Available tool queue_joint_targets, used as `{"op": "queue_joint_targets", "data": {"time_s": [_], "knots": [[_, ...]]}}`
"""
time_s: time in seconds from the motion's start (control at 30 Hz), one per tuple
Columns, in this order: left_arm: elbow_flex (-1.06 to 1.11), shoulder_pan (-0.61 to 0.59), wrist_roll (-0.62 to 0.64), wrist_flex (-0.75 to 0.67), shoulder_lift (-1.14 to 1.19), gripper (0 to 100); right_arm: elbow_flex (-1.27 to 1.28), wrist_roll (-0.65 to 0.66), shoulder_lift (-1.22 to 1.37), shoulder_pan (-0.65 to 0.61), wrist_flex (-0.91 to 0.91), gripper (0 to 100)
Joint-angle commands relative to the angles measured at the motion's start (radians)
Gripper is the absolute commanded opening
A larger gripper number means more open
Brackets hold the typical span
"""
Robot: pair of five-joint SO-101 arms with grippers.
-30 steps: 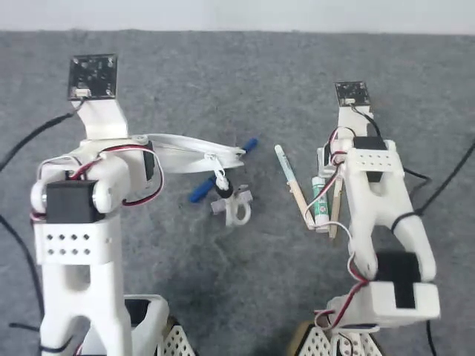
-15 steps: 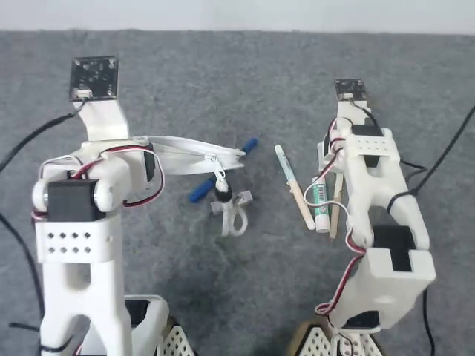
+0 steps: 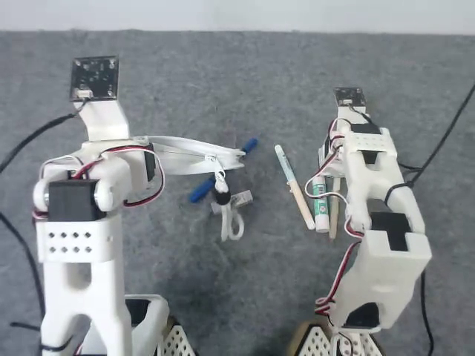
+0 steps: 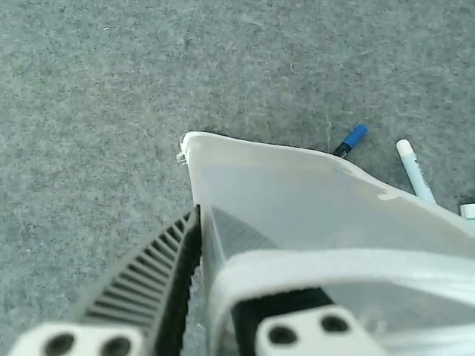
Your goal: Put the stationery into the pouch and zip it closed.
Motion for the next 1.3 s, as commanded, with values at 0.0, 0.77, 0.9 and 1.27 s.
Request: {"op": "queue_joint_targets", "data": {"time_s": [0.0,0.77,0.9,1.27], "knots": [[-0.004,-0.003,0.012,-0.035,-0.008,1,-0.054,-0.002,-0.004,-0.002,0.010,1.7],[-0.002,0.000,0.014,-0.049,-0.002,1,-0.048,-0.011,-0.166,-0.021,0.229,0.7],[-0.002,0.000,0.014,-0.049,-0.002,1,-0.048,-0.011,-0.231,-0.053,0.297,0.7],[-0.004,-0.002,0.014,-0.049,-0.002,1,-0.046,-0.009,-0.404,-0.099,0.489,0.7]]}}
